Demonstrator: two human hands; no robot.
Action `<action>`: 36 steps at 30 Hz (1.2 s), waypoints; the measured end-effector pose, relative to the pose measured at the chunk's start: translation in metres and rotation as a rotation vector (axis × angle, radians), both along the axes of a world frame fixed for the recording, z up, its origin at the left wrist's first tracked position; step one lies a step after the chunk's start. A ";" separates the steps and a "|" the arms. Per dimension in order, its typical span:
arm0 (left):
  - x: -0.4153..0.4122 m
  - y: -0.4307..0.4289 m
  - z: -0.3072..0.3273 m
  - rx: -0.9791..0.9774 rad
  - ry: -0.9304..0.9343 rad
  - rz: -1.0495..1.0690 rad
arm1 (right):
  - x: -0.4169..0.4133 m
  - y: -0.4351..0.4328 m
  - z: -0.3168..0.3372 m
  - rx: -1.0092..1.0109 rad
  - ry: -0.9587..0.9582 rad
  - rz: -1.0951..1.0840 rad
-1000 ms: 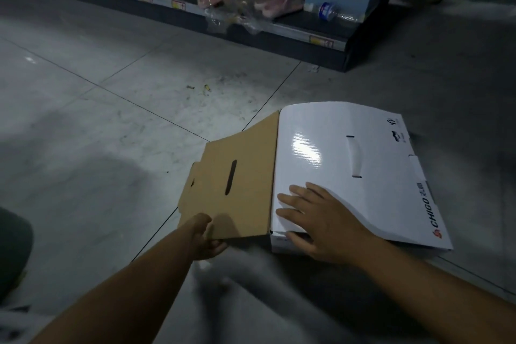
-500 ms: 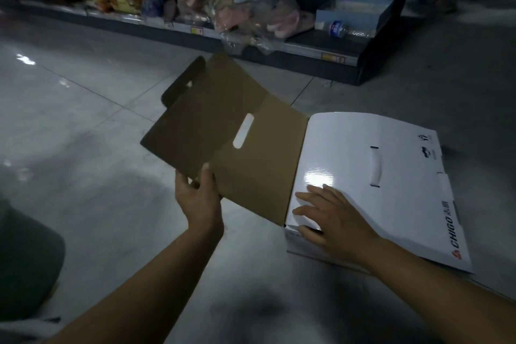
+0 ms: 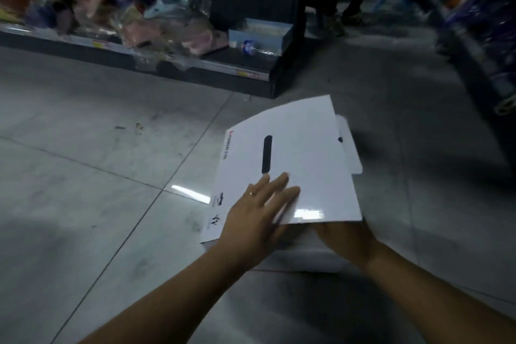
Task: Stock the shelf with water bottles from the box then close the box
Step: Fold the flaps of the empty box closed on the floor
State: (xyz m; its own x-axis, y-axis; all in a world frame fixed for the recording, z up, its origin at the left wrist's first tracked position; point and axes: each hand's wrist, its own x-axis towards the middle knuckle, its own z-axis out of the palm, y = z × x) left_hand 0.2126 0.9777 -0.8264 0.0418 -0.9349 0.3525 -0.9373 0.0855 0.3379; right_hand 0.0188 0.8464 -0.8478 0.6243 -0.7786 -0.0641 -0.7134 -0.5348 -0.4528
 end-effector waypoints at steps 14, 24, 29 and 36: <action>0.000 -0.007 -0.027 0.227 -0.127 -0.191 | 0.005 -0.043 -0.009 0.299 -0.426 -0.502; 0.085 -0.003 -0.044 0.508 0.442 0.635 | 0.011 -0.028 -0.020 0.290 -0.113 -0.349; 0.086 -0.004 -0.060 0.450 0.870 0.720 | 0.012 -0.024 -0.017 0.404 -0.187 -0.564; 0.094 -0.007 -0.064 0.403 0.789 0.646 | 0.018 -0.020 -0.010 0.349 -0.206 -0.560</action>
